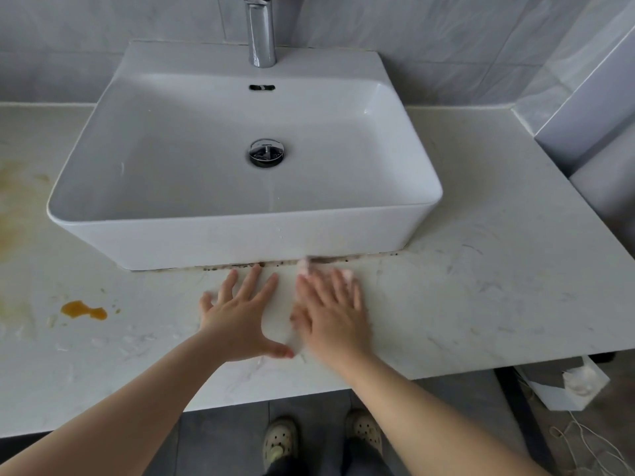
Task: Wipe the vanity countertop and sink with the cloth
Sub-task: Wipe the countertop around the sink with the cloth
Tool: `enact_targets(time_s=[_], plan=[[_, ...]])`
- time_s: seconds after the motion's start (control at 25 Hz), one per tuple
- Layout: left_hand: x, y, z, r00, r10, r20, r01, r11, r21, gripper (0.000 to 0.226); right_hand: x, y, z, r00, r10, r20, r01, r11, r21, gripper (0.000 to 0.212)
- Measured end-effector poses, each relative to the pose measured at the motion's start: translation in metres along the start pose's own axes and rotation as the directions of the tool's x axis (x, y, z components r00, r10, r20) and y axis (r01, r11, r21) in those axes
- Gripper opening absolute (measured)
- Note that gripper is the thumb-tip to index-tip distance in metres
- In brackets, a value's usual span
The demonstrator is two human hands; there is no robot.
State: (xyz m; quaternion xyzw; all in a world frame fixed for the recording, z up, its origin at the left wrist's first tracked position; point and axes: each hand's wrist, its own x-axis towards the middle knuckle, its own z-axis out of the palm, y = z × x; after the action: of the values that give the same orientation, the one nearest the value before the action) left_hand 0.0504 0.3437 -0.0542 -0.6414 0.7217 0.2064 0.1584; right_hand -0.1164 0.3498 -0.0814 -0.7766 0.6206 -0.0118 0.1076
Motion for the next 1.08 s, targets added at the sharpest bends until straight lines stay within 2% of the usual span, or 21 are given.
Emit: enact_targets(time_s=[0.04,0.08,0.12,0.2,0.28,0.32,0.36,0.4,0.44,0.48,0.52,0.56,0.64,0.72,0.76,0.8,0.84,0.92,1.0,1.04,1.08], plan=[[0.0,-0.001,0.0,1.0,0.007,0.002,-0.007,1.0,0.006,0.125,-0.001,0.002,-0.002,0.993,-0.103,0.059,0.106,0.994,-0.034,0.064],[-0.001,-0.002,0.0,1.0,0.015,-0.001,-0.015,1.0,0.009,0.125,-0.001,0.017,-0.004,0.991,-0.126,0.05,0.129,0.99,-0.054,0.065],[-0.001,-0.003,0.001,1.0,0.023,-0.011,-0.023,1.0,0.009,0.125,-0.003,0.039,-0.005,0.998,-0.063,0.014,0.064,0.995,-0.079,0.066],[-0.003,-0.005,0.005,0.999,0.034,-0.042,-0.034,0.999,0.007,0.123,-0.016,0.084,-0.005,0.964,0.228,-0.135,-0.239,0.969,-0.066,0.068],[-0.005,-0.008,0.01,0.997,0.041,-0.061,-0.04,0.999,0.005,0.122,-0.03,0.101,-0.009,0.83,0.53,-0.176,-0.536,0.844,0.015,0.066],[-0.005,-0.009,0.013,0.996,0.045,-0.071,-0.045,0.999,0.0,0.124,-0.031,0.089,-0.01,0.788,0.593,-0.166,-0.595,0.802,0.039,0.064],[-0.006,-0.01,0.016,0.995,0.054,-0.086,-0.054,0.999,-0.004,0.128,-0.031,0.068,-0.006,0.811,0.567,-0.142,-0.569,0.822,0.033,0.064],[-0.007,-0.01,0.018,0.992,0.066,-0.103,-0.067,0.998,-0.007,0.128,-0.032,0.042,-0.002,0.886,0.45,-0.113,-0.451,0.892,0.02,0.066],[-0.008,-0.012,0.02,0.99,0.076,-0.122,-0.078,0.997,-0.01,0.125,-0.036,0.018,0.006,0.957,0.278,-0.08,-0.279,0.96,0.002,0.065],[-0.01,-0.013,0.022,0.987,0.086,-0.136,-0.088,0.996,-0.012,0.121,-0.042,0.004,0.01,0.994,0.105,-0.04,-0.106,0.994,-0.025,0.063],[-0.011,-0.015,0.023,0.985,0.1,-0.144,-0.103,0.995,-0.013,0.119,-0.046,0.006,0.011,0.999,-0.017,-0.033,0.015,0.997,-0.074,0.06],[-0.013,-0.017,0.023,0.982,0.119,-0.145,-0.122,0.992,-0.01,0.12,-0.046,0.02,0.007,0.998,-0.048,-0.041,0.044,0.994,-0.097,0.059],[-0.017,-0.021,0.022,0.979,0.161,-0.127,-0.158,0.987,0.033,0.124,-0.046,0.068,0.0,0.983,0.156,-0.099,-0.167,0.979,-0.114,0.064],[-0.019,-0.024,0.022,0.978,0.174,-0.115,-0.167,0.984,0.066,0.124,-0.05,0.102,-0.008,0.871,0.483,-0.092,-0.486,0.874,-0.019,0.064],[-0.019,-0.025,0.022,0.978,0.178,-0.111,-0.17,0.983,0.075,0.123,-0.048,0.099,-0.005,0.814,0.572,-0.1,-0.572,0.82,0.026,0.062],[-0.019,-0.025,0.021,0.978,0.182,-0.106,-0.173,0.981,0.081,0.121,-0.045,0.079,-0.006,0.792,0.596,-0.132,-0.597,0.801,0.041,0.06],[-0.019,-0.025,0.02,0.977,0.185,-0.101,-0.177,0.981,0.082,0.121,-0.045,0.048,0.0,0.825,0.536,-0.18,-0.538,0.842,0.044,0.06],[-0.019,-0.026,0.02,0.977,0.189,-0.1,-0.182,0.981,0.071,0.123,-0.048,-0.018,0.018,0.956,0.212,-0.202,-0.217,0.976,-0.004,0.059],[-0.019,-0.027,0.019,0.975,0.201,-0.093,-0.195,0.978,0.072,0.128,-0.052,-0.042,0.023,0.99,-0.079,-0.118,0.07,0.995,-0.077,0.053],[-0.019,-0.028,0.018,0.974,0.21,-0.088,-0.204,0.976,0.076,0.133,-0.047,-0.028,0.017,0.987,-0.13,-0.092,0.12,0.987,-0.104,0.053],[-0.019,-0.029,0.018,0.972,0.219,-0.081,-0.212,0.974,0.08,0.136,-0.043,-0.002,0.013,0.99,-0.088,-0.112,0.073,0.989,-0.131,0.054]])
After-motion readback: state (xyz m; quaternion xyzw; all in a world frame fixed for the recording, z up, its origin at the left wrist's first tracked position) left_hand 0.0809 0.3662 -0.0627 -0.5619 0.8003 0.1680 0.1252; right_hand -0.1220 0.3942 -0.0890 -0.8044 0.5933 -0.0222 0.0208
